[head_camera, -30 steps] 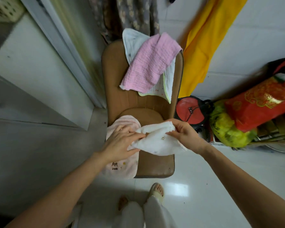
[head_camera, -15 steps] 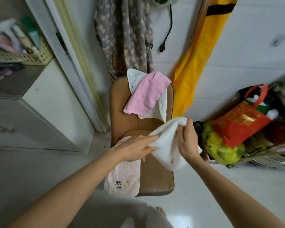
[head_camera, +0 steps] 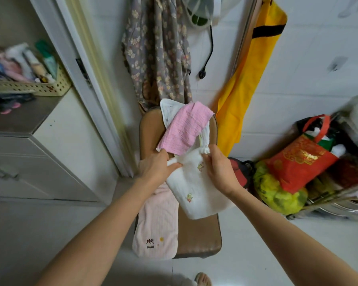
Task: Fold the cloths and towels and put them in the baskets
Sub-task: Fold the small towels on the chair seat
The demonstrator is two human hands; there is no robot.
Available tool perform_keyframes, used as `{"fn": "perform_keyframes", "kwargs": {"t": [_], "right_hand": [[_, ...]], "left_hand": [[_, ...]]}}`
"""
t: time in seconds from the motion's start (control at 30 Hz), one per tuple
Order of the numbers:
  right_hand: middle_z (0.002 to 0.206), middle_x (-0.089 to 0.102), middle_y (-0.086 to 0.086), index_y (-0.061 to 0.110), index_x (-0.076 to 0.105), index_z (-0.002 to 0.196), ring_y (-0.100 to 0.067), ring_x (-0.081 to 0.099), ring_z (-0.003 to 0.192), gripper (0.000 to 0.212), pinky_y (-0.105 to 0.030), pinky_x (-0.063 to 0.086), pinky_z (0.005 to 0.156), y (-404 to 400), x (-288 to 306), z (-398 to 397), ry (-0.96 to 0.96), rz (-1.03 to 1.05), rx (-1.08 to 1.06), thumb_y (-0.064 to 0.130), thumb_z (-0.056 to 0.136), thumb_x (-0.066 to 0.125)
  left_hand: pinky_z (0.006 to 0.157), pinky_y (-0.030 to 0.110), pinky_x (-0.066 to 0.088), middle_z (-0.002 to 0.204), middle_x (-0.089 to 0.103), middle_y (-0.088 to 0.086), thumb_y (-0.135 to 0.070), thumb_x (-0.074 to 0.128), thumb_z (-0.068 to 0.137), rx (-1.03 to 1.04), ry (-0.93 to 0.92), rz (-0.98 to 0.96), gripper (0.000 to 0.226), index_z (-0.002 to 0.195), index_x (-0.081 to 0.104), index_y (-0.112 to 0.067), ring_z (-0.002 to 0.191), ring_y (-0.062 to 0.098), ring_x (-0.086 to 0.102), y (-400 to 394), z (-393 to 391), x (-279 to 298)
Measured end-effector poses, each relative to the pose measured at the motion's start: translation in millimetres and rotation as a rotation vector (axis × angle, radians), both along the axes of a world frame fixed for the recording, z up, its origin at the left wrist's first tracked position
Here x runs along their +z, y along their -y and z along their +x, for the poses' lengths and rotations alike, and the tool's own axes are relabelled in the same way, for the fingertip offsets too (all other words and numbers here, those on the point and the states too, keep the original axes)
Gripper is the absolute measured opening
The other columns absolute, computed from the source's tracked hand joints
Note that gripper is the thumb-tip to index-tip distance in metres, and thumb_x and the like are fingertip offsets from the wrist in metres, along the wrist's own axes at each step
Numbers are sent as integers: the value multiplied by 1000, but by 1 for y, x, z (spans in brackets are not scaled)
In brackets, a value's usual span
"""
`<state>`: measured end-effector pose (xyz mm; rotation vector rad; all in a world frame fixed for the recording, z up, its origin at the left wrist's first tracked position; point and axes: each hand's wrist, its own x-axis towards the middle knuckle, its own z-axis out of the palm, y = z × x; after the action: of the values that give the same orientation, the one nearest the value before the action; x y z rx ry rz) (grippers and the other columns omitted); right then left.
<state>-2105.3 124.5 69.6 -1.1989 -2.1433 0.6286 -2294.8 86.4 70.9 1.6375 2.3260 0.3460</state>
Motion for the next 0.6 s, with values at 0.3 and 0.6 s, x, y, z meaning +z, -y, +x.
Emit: {"fn": "perform_keyframes", "kwargs": {"t": [0.3,0.6], "right_hand": [[84,52,1,11,43,95,-8,43,71,14,-22,32,63,-8,15,0,-3,59,279,23,101,39],[88,62,14,27,50,96,-7,59,80,35,-29,47,67,8,2,14,-14,-267,66,59,85,57]], "left_hand": [[103,26,36,124,61,-1,-39,77,76,-502,562,160,49,119,64,-20,118,8,50,-9,-10,25],[69,25,39,83,59,6,-22,62,91,-211,868,241,23,95,62,1,77,10,51,-11,3,13]]}}
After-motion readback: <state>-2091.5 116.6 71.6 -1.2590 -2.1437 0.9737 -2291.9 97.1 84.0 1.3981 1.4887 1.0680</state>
